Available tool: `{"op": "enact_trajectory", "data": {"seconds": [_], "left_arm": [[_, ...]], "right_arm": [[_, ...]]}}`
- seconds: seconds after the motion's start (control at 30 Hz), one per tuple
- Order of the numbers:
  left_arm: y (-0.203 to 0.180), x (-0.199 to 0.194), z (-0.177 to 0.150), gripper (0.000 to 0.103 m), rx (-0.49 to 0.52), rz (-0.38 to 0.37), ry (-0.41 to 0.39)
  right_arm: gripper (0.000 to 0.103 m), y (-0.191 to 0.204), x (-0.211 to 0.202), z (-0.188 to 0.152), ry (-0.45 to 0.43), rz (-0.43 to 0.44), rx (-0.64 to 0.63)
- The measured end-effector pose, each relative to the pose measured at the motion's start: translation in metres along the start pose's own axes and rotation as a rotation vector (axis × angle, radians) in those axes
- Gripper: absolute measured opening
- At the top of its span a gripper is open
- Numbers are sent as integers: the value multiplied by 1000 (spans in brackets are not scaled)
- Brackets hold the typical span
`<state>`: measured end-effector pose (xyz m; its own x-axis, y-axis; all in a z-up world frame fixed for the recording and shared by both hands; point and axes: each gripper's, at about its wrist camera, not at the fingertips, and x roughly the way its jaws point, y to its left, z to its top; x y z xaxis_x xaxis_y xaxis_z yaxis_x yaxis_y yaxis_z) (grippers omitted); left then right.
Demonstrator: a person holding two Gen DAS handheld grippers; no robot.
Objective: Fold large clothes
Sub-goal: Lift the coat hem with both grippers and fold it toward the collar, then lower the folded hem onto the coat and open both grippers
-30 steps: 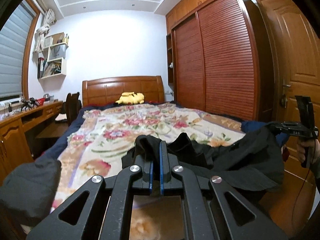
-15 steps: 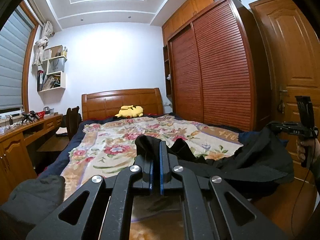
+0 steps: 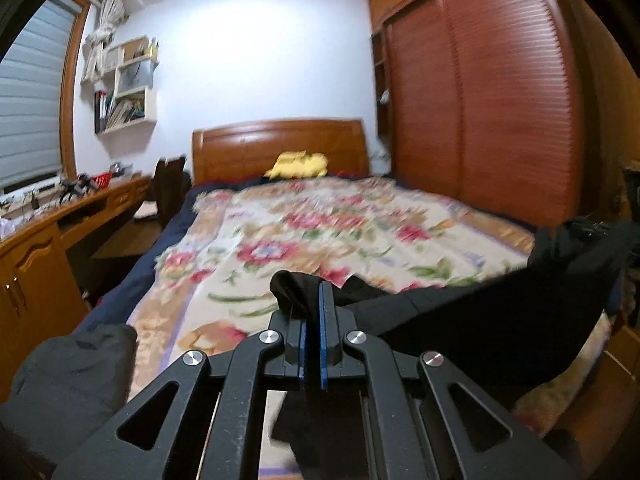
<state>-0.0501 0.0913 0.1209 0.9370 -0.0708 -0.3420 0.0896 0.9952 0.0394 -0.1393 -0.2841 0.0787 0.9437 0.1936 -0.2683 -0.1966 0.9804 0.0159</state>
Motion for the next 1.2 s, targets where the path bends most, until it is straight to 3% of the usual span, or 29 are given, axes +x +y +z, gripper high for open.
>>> {"op": "enact_trajectory", "data": {"seconds": [0.37, 0.87, 0.97, 1.0, 1.03, 1.1, 1.17, 1.2], "left_arm": [[12, 109, -15, 5, 17, 73, 143], [31, 233, 9, 5, -3, 144, 216], [30, 239, 0, 8, -57, 102, 240], [29, 239, -3, 12, -57, 87, 245], [24, 235, -9, 23, -40, 77, 246], [16, 226, -18, 46, -11, 94, 235], [10, 214, -23, 62, -21, 71, 229], [8, 211, -24, 76, -33, 56, 230]], "right_arm": [[10, -5, 137, 12, 133, -37, 16], [10, -22, 270, 47, 197, -107, 40], [19, -23, 293, 46, 227, -123, 79], [33, -23, 297, 47, 230, -139, 81], [55, -23, 297, 47, 222, -140, 86], [77, -26, 293, 48, 192, -99, 111], [78, -29, 288, 45, 180, -112, 112], [78, -29, 287, 42, 186, -121, 102]]}}
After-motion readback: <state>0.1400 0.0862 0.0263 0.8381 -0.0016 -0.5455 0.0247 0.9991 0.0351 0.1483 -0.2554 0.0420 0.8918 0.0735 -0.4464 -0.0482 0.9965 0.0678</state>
